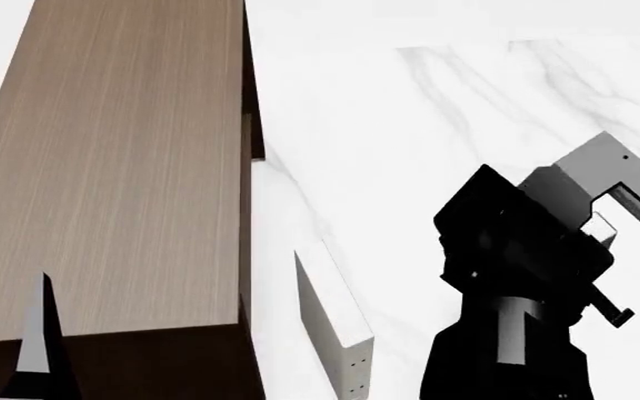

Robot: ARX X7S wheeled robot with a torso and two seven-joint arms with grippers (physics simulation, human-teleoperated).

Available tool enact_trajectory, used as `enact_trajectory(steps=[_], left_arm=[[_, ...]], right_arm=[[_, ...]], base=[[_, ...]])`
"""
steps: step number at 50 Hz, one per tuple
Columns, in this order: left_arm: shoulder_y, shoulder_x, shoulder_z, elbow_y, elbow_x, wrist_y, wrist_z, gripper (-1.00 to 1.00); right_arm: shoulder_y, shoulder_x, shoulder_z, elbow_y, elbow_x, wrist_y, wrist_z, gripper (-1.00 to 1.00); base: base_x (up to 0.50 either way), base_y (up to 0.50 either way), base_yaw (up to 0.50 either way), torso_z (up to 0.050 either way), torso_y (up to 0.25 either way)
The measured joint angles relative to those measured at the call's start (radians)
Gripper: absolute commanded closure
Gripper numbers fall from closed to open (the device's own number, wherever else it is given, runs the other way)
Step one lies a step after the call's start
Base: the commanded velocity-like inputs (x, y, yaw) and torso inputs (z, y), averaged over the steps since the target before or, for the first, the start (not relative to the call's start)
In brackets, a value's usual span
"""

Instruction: Pick up the book in the middle and place it on the cabinet shelf.

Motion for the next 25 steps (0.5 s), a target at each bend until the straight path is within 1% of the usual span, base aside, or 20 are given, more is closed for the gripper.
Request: enact_trajectory(steps=[3, 8, 16, 25], left_arm=[[0.001, -0.002, 0.001, -0.002, -0.001, 0.003, -0.002, -1.0], [0.001, -0.006, 0.004, -0.004, -0.005, 0.006, -0.007, -1.0], [-0.001, -0.013, 0.007, -0.005, -0.012, 0.007, -0.015, -1.0], [-0.005, -0.022, 0.012, 0.0, -0.018, 0.004, -0.024, -1.0]], right_arm=[[0.0, -0.009, -0.032, -0.02, 0.0, -0.022, -0.03, 1.0], [-0.016, -0.019, -0.151, -0.095, 0.072, -0.066, -0.073, 1.0], [-0.062, -0.024, -0.358, -0.258, 0.262, -0.185, -0.217, 1.0], [-0.085, -0.027, -0.522, -0.353, 0.489, -0.368, -0.363, 1.0]], base=[[0.0, 0.0, 0.0, 0.0, 0.0], [0.0, 0.0, 0.0, 0.0, 0.0], [0.0, 0.0, 0.0, 0.0, 0.0], [0.0, 0.0, 0.0, 0.0, 0.0]])
